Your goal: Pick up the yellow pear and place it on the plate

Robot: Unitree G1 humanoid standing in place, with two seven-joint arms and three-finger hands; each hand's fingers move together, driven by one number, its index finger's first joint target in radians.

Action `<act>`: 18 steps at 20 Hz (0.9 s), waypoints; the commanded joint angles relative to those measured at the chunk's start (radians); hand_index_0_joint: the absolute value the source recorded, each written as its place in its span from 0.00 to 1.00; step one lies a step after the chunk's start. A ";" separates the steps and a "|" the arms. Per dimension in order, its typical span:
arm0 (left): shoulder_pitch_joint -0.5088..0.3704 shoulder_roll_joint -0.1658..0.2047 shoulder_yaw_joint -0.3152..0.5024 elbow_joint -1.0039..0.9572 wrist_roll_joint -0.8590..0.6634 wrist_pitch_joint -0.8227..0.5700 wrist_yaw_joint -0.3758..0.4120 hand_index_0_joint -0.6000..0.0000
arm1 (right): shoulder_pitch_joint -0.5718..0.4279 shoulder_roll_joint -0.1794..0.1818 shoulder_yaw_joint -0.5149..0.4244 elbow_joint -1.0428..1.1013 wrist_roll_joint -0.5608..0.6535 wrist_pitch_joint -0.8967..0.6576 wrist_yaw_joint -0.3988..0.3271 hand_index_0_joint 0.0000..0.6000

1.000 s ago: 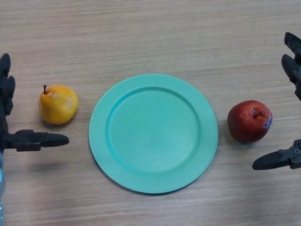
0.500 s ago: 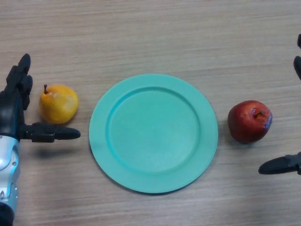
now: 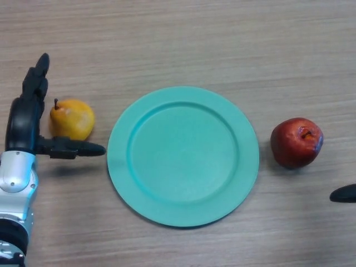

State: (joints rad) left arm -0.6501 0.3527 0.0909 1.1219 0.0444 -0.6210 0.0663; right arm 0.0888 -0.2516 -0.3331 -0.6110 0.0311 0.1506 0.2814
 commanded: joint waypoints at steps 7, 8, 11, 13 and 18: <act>0.014 0.083 -0.009 -0.083 0.183 -0.004 0.198 0.00 | -0.024 -0.021 -0.051 -0.081 0.035 -0.067 -0.029 0.00; 0.030 0.105 -0.012 -0.110 0.255 0.004 0.279 0.00 | -0.029 -0.021 -0.040 -0.074 0.029 -0.075 -0.031 0.00; 0.066 0.125 0.009 -0.202 0.309 0.000 0.363 0.00 | -0.032 -0.022 -0.027 -0.066 0.031 -0.077 -0.029 0.00; 0.109 0.124 0.026 -0.328 0.315 0.023 0.376 0.00 | -0.037 -0.025 -0.014 -0.054 0.028 -0.079 -0.027 0.00; 0.253 0.027 0.046 -0.781 0.046 0.155 0.100 0.00 | -0.052 -0.027 0.008 -0.040 0.050 -0.064 -0.027 0.00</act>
State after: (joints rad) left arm -0.3462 0.3283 0.0888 0.3142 0.0505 -0.3479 0.1156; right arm 0.0632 -0.2486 -0.2688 -0.6051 0.0380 0.1801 0.2823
